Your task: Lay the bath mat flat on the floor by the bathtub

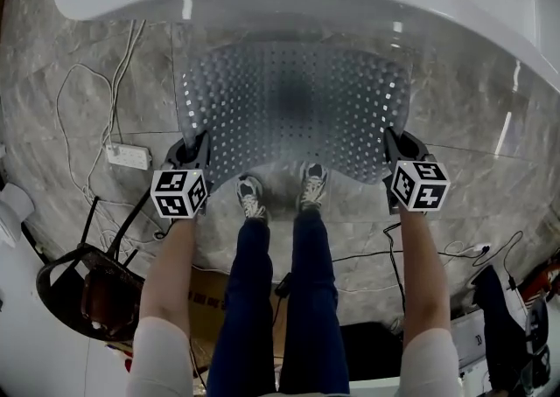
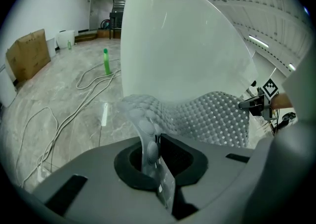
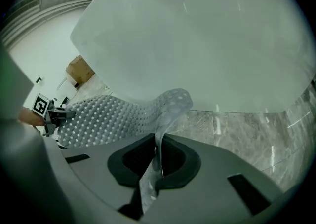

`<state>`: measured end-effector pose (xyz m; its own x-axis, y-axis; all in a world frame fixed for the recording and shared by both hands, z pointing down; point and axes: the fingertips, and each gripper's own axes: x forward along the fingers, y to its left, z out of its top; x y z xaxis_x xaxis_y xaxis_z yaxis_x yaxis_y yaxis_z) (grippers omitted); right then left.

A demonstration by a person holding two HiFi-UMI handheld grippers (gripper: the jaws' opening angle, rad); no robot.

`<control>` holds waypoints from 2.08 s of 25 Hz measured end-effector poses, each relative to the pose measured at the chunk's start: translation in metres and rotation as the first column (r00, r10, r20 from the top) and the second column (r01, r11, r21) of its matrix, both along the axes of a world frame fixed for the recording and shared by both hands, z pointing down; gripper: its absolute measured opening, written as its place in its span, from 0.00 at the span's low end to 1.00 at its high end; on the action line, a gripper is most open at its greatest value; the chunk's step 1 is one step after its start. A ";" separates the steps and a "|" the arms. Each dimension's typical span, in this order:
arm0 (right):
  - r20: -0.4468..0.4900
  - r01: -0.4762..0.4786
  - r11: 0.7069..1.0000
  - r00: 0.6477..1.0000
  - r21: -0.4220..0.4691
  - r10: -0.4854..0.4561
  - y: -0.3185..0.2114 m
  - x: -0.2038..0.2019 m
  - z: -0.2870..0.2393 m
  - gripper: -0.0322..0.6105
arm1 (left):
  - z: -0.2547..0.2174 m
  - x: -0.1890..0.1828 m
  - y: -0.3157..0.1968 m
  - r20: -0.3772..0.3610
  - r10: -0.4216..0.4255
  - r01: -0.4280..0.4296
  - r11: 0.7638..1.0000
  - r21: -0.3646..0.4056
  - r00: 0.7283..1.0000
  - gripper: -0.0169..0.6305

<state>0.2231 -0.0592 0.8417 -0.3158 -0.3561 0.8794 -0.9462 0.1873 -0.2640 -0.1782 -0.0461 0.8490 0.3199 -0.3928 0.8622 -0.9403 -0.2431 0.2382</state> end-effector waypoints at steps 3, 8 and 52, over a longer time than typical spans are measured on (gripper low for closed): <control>-0.013 0.013 1.000 1.000 0.001 -0.013 -0.005 0.002 0.018 0.11 | 0.016 0.003 -0.002 -0.004 0.005 -0.005 1.000 0.005 1.000 0.09; -0.028 0.009 1.000 1.000 -0.007 -0.009 -0.007 0.007 0.041 0.11 | 0.035 0.005 -0.003 0.013 0.010 -0.011 1.000 0.003 1.000 0.09; -0.268 -0.117 0.991 0.958 -0.057 0.098 -0.008 0.060 0.198 0.11 | 0.185 -0.041 -0.022 0.229 -0.017 0.054 0.986 -0.156 0.973 0.09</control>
<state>0.2835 -0.0671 1.0393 -0.0320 -0.3082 0.9508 -0.9974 0.0706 -0.0106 -0.2197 -0.0676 1.0336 0.0979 -0.2515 0.9629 -0.9815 -0.1843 0.0517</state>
